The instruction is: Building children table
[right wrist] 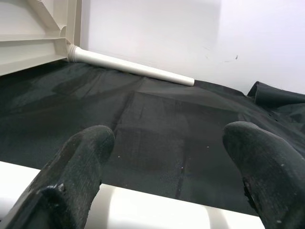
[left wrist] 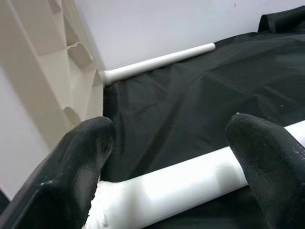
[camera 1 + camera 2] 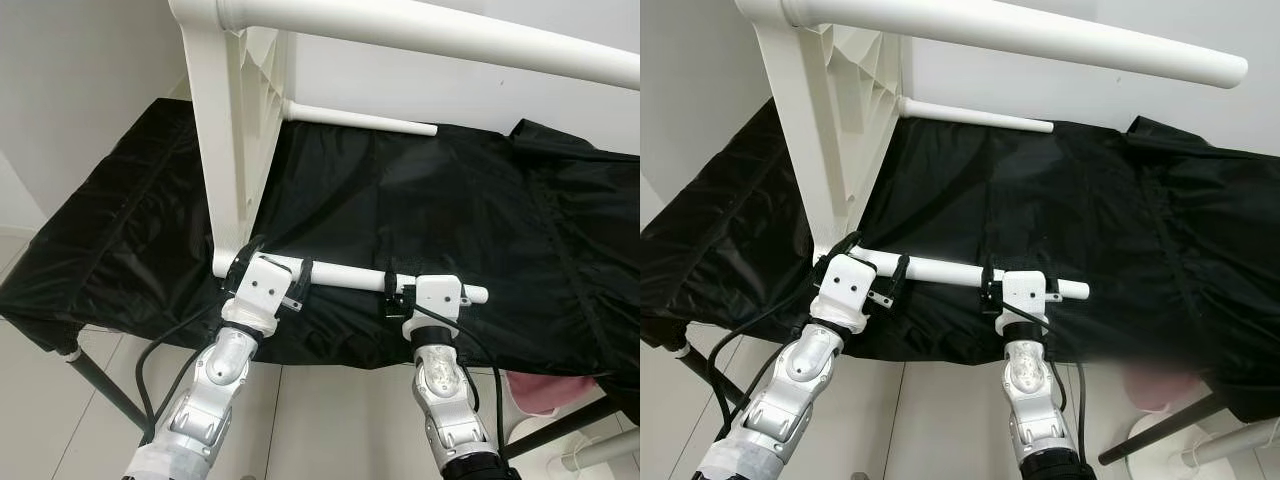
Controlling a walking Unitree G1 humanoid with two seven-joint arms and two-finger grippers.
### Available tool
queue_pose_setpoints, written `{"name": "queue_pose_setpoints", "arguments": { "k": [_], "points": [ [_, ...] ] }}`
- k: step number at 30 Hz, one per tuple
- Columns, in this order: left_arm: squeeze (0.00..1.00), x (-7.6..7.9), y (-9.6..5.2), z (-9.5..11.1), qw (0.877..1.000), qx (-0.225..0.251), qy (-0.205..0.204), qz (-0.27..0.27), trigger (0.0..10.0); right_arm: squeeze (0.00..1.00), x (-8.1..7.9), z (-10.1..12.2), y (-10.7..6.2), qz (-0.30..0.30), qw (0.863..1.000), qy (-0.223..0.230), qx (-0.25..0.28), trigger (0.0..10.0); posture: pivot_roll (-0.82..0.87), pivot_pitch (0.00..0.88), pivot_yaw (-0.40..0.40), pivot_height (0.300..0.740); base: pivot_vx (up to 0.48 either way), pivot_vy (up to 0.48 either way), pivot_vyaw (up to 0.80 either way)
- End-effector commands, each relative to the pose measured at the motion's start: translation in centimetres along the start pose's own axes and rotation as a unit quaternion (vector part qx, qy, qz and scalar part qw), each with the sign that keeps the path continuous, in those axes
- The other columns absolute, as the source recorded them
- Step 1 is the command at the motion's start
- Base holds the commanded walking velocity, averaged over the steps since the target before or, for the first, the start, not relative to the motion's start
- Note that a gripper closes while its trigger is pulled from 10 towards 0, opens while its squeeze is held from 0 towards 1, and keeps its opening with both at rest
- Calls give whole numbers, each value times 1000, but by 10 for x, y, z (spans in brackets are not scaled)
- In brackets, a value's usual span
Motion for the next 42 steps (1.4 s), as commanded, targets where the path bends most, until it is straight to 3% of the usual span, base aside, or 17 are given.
{"name": "queue_pose_setpoints", "arguments": {
  "k": [1,14,26,34,42],
  "points": [
    [0,10,0,-1,999,-12,0,-39,10000,0,0,-2,-1,-2,1000,1,-8,10000,-8,50,-24,740,0,-368,0],
    [0,-1,2,-1,1000,-9,2,0,10000,0,-1,-3,-2,2,1000,4,-10,10000,-9,53,-29,740,0,-111,0],
    [0,-3,3,-3,1000,-18,-18,7,10000,0,-3,-3,-2,3,1000,6,-11,10000,-7,57,-27,740,0,0,0],
    [0,-3,2,-1,1000,-14,-9,3,10000,0,1,-7,-4,-9,1000,12,-21,10000,-5,67,-24,740,0,0,0],
    [0,-8,-8,-5,997,-27,-69,10,10000,0,19,-8,-5,-37,999,4,-22,10000,-12,76,-23,740,0,0,0]
  ]
}}
Point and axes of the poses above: a point about 5 cm out from each wrist's last joint towards the gripper, its own y axis pointing out of the wrist towards the gripper, its own z axis along the axis of the wrist's last joint, x = y × z, the point moved 5 cm from there along y, pointing out of the wrist towards the gripper, and after that the axes turned 14 degrees about -y, right-handed, at the moved point
